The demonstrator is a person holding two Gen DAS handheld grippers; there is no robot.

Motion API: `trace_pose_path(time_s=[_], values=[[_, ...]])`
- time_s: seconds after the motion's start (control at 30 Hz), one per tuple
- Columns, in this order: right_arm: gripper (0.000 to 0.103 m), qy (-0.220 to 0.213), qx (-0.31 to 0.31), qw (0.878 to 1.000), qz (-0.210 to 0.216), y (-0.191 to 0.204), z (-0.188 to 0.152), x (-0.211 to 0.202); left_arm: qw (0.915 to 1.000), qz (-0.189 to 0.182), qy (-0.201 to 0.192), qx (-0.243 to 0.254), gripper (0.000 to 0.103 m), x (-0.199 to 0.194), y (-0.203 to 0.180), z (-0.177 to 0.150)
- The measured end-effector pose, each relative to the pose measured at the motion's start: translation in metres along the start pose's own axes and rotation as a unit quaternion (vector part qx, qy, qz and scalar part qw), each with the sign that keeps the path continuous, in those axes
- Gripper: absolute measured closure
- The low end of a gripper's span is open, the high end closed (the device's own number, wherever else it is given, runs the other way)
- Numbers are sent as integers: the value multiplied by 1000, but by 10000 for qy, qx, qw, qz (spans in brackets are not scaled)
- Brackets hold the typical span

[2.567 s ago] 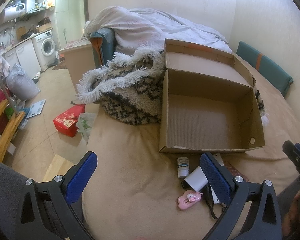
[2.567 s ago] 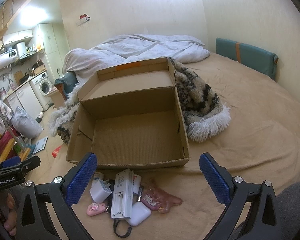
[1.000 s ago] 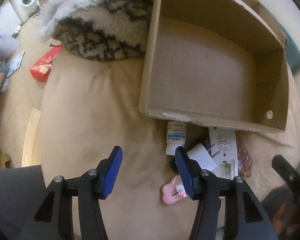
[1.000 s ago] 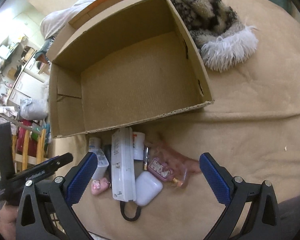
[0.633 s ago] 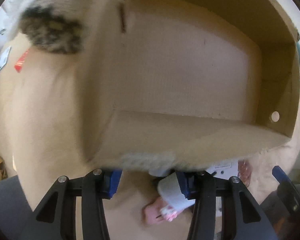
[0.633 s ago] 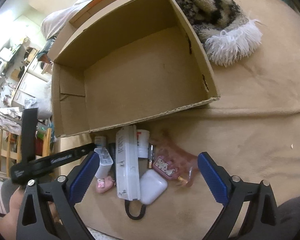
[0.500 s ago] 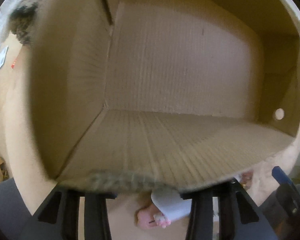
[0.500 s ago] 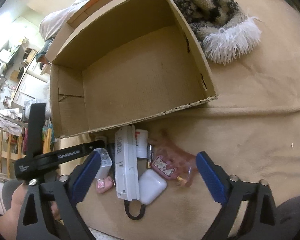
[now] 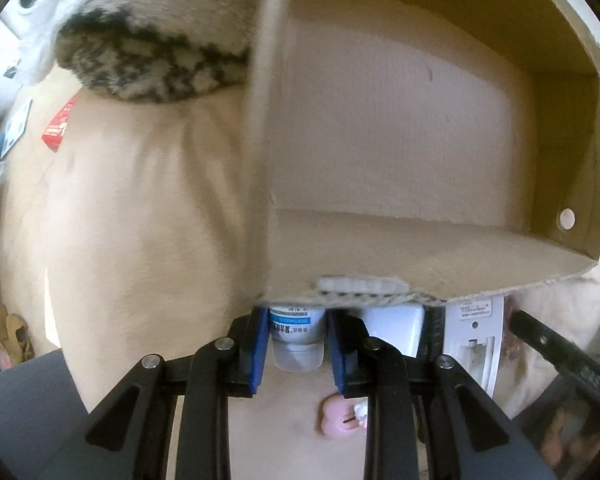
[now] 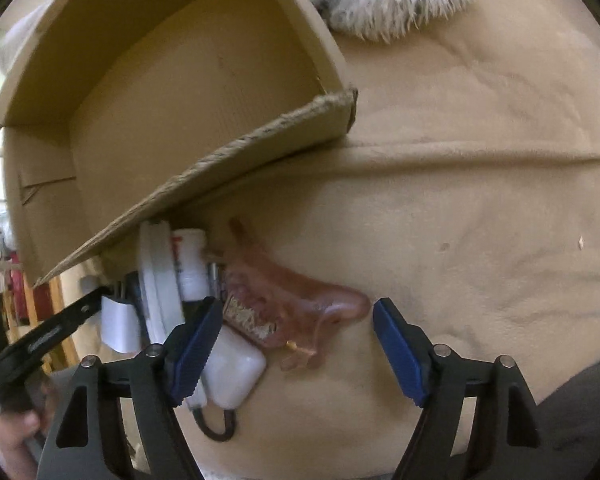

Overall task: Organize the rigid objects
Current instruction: 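Grasp the white medicine bottle with left tool while right tool grasps pink claw clip, then carry both items into the box and open both tools to release them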

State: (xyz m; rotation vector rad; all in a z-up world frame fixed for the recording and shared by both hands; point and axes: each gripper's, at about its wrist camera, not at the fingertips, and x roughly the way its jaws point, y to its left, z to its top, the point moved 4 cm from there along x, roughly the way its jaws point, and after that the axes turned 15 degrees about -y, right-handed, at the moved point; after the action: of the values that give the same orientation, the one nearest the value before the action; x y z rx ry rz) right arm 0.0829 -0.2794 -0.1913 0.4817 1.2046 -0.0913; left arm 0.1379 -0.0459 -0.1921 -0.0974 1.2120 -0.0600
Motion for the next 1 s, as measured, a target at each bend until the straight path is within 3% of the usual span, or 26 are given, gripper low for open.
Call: trace_pose_path(time_s=[0.07, 0.17, 0.27, 0.37, 0.47, 0.5, 0.63, 0.7, 0.87, 1.0], values=[[21, -23, -167, 9998, -142, 6, 4, 6, 10000, -32, -14, -39, 79, -4, 3, -1], [31, -49, -711, 9969, -323, 22, 10, 19, 9999, -78, -1, -64, 79, -17, 24, -2], [35, -10, -1510, 9860, -713, 38, 9, 34, 10000, -35, -1, -45, 79, -14, 27, 1], [36, -101, -1912, 9778, -853, 48, 10, 40, 10000, 68, -29, -18, 79, -7, 33, 5], [65, -288, -2235, 9708, -818, 56, 10, 37, 9999, 153, -18, -8, 79, -3, 29, 2], [70, -303, -2301, 9696, -782, 59, 10, 35, 9998, 178, -9, -1, 79, -6, 29, 0], [78, -485, -2153, 9730, -668, 58, 11, 23, 9996, 293, -62, 6, 79, -8, 31, -1], [87, -564, -2007, 9763, -576, 55, 13, 10, 9994, 323, -90, -20, 79, -9, 36, -3], [87, -515, -1795, 9817, -378, 48, 15, 1, 9993, 332, -132, -108, 79, -12, 41, -4], [87, -537, -1232, 9909, -8, 23, 32, 1, 9990, 329, -281, -91, 79, -19, 45, -3]])
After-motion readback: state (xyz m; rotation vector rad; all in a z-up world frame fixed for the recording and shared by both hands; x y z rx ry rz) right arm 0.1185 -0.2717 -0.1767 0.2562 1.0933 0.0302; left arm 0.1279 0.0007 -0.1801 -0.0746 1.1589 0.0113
